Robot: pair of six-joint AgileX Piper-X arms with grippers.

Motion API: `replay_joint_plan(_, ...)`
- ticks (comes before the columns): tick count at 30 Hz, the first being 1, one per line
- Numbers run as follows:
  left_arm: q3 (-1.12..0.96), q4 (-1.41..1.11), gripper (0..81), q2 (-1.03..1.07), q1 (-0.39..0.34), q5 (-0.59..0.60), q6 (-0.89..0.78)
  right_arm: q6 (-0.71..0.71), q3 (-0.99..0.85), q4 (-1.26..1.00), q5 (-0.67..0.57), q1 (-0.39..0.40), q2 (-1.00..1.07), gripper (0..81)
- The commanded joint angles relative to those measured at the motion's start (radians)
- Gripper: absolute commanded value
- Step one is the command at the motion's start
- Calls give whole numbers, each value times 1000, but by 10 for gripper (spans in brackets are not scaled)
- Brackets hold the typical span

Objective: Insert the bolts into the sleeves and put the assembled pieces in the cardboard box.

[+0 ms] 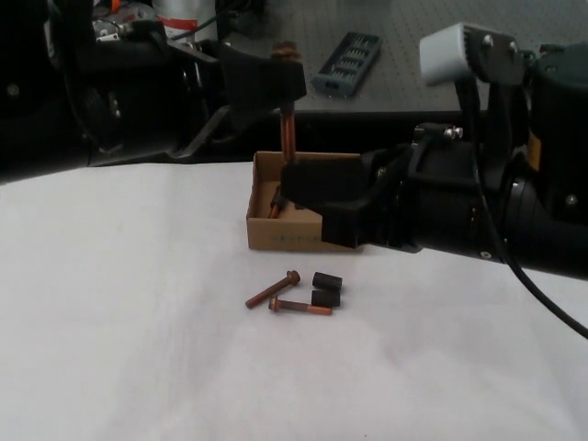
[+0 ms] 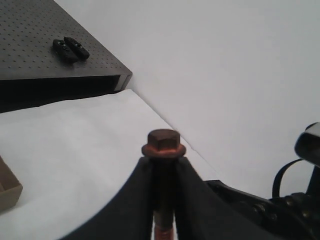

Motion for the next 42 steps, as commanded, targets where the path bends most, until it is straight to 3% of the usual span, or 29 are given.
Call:
replay_joint_plan(1,-5,-25,6,-13,2,-7,-9,2,-8,-26,-5,-8,-1,19)
replay_joint_plan(8,-5,-34,6,-13,2,-25,12,2,-8,-26,-76,-8,-1,19)
replay_joint_plan(42,-5,-48,6,-13,2,-4,-58,-34,-5,-77,-76,-21,-1,19)
